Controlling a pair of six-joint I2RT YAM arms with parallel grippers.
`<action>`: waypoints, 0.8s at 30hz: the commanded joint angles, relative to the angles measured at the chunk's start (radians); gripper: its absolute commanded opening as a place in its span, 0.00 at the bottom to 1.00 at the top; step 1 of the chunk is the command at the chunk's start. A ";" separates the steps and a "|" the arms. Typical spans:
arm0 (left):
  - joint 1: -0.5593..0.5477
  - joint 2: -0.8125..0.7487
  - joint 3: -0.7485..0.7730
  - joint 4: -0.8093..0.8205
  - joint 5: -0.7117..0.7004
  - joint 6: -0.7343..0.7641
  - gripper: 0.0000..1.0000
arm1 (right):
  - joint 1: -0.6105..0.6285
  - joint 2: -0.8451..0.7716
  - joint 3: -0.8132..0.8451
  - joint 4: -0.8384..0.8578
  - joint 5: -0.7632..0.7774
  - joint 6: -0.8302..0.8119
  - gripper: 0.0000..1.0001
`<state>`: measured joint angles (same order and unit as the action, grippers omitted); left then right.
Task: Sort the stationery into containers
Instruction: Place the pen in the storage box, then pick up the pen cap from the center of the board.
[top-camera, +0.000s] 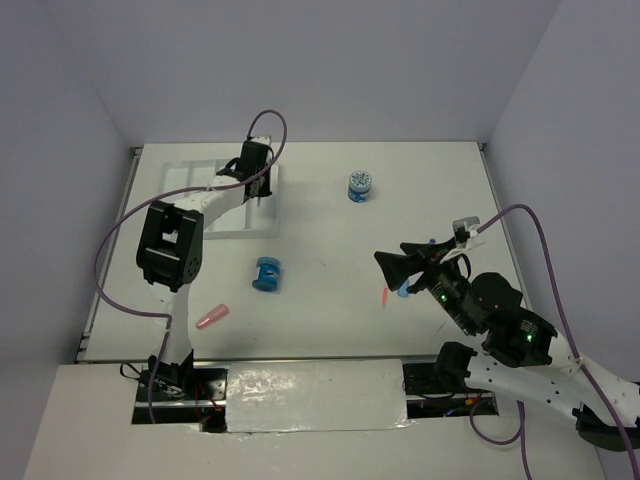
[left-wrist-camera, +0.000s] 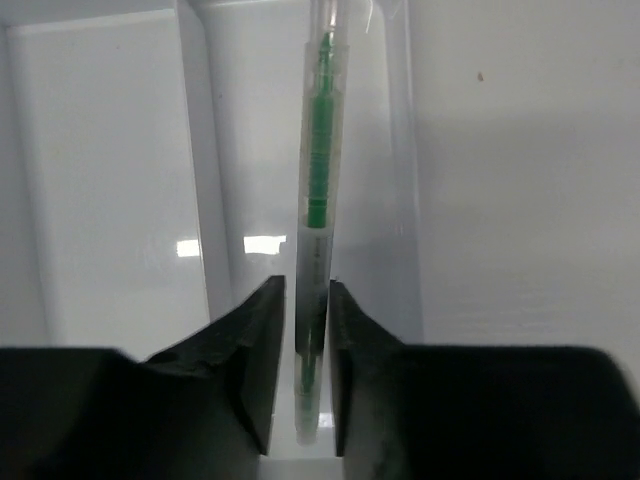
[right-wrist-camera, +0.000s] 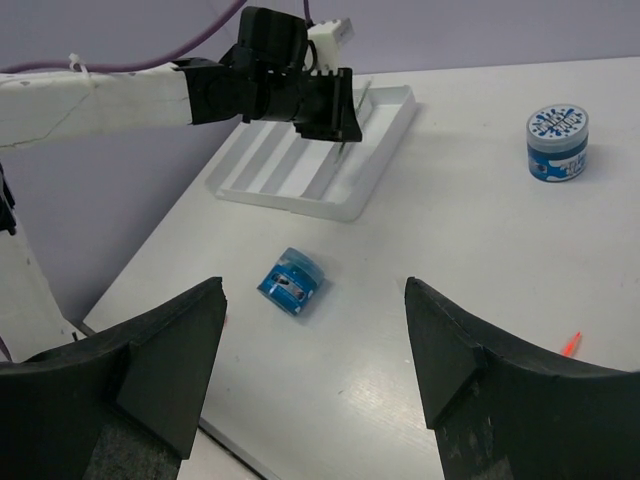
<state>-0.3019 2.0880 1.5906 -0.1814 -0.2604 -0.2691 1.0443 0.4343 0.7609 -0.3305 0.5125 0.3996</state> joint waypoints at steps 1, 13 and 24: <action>0.010 -0.026 -0.033 0.026 0.035 -0.018 0.44 | -0.004 0.020 0.017 -0.012 0.015 0.004 0.79; 0.012 -0.150 -0.046 0.023 0.069 -0.065 0.77 | -0.006 0.067 0.018 0.001 0.029 0.002 0.80; -0.101 -0.502 -0.207 -0.157 0.009 -0.237 0.85 | -0.275 0.408 0.040 -0.088 -0.198 0.119 0.80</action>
<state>-0.3588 1.6566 1.4311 -0.2485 -0.2039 -0.4248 0.8642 0.7856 0.7803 -0.3763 0.4465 0.4664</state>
